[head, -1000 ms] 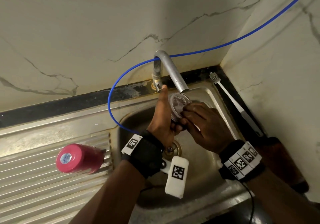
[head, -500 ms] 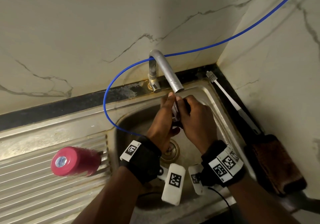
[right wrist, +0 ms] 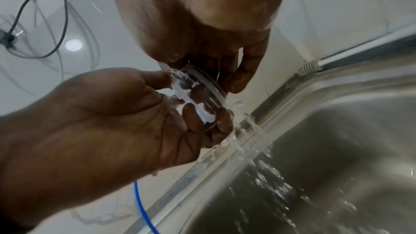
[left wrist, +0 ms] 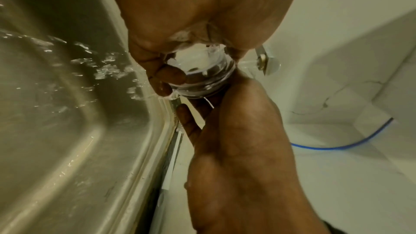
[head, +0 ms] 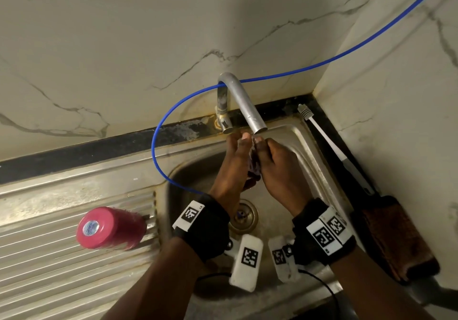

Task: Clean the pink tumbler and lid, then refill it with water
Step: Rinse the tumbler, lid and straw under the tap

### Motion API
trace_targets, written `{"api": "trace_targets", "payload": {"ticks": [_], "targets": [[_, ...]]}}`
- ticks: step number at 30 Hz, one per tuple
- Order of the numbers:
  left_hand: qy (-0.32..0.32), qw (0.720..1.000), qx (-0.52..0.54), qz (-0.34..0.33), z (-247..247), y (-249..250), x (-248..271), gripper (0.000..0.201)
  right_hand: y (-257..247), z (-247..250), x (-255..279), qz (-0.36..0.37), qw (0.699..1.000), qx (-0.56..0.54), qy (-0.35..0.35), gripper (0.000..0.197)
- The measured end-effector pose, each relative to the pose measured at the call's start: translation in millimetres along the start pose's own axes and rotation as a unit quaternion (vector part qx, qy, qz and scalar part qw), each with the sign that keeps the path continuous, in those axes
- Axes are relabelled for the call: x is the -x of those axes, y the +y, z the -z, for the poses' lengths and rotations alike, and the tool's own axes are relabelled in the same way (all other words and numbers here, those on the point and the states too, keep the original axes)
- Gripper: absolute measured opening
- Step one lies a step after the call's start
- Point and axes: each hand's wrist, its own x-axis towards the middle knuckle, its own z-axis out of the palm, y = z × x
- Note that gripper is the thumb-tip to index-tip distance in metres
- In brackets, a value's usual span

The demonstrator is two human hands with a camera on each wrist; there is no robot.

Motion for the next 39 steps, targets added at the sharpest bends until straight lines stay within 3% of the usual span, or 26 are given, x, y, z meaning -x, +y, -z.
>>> {"api": "trace_targets", "payload": {"ticks": [4,7,9,12,15,18,21,23,27,30,34,39], "targets": [[0.018,0.999,0.008,-0.026,4.3,2.8,0.4,0.018,4.5,1.8,8.6,0.051,0.998,-0.026,-0.038,0.028],[0.037,0.998,0.046,0.008,7.5,4.4,-4.4,0.042,12.3,1.0,15.8,0.097,0.994,-0.02,-0.042,0.027],[0.043,0.997,0.056,0.029,7.0,7.1,-4.1,0.052,15.3,0.1,19.2,0.113,0.993,-0.018,-0.032,0.036],[0.028,0.999,0.034,0.021,1.5,4.5,-2.2,0.053,11.7,-1.9,20.5,0.071,0.997,-0.031,-0.009,0.041],[0.024,0.998,-0.002,-0.05,-2.2,-4.4,-3.7,0.055,0.7,-2.5,14.9,0.019,0.999,-0.044,0.026,0.033],[-0.007,0.991,-0.027,-0.134,-3.7,-15.7,-4.1,0.049,-2.4,-0.5,4.3,-0.071,0.992,-0.099,0.023,0.042],[-0.007,0.987,-0.027,-0.159,-1.3,-21.7,-6.7,0.043,-3.7,-2.4,-0.3,-0.109,0.984,-0.138,0.007,0.042],[0.011,0.991,-0.014,-0.13,1.6,-18.6,-10.5,0.044,-4.2,-5.6,1.5,-0.086,0.987,-0.135,-0.007,0.039],[0.009,1.0,0.004,0.018,6.8,0.5,-9.8,0.056,3.5,-7.3,9.1,-0.003,0.994,-0.065,-0.083,0.024],[0.005,0.999,0.0,0.05,8.0,10.4,-9.5,0.055,5.4,-5.5,11.4,0.021,0.992,-0.064,-0.108,0.018],[0.0,1.0,-0.016,-0.021,6.7,2.1,-8.7,0.06,-1.6,-7.3,9.3,-0.011,0.993,-0.103,-0.059,0.035],[-0.016,0.992,-0.056,-0.107,1.7,-18.0,-2.2,0.041,-14.3,-3.1,0.1,-0.124,0.98,-0.155,-0.018,0.044]]}}
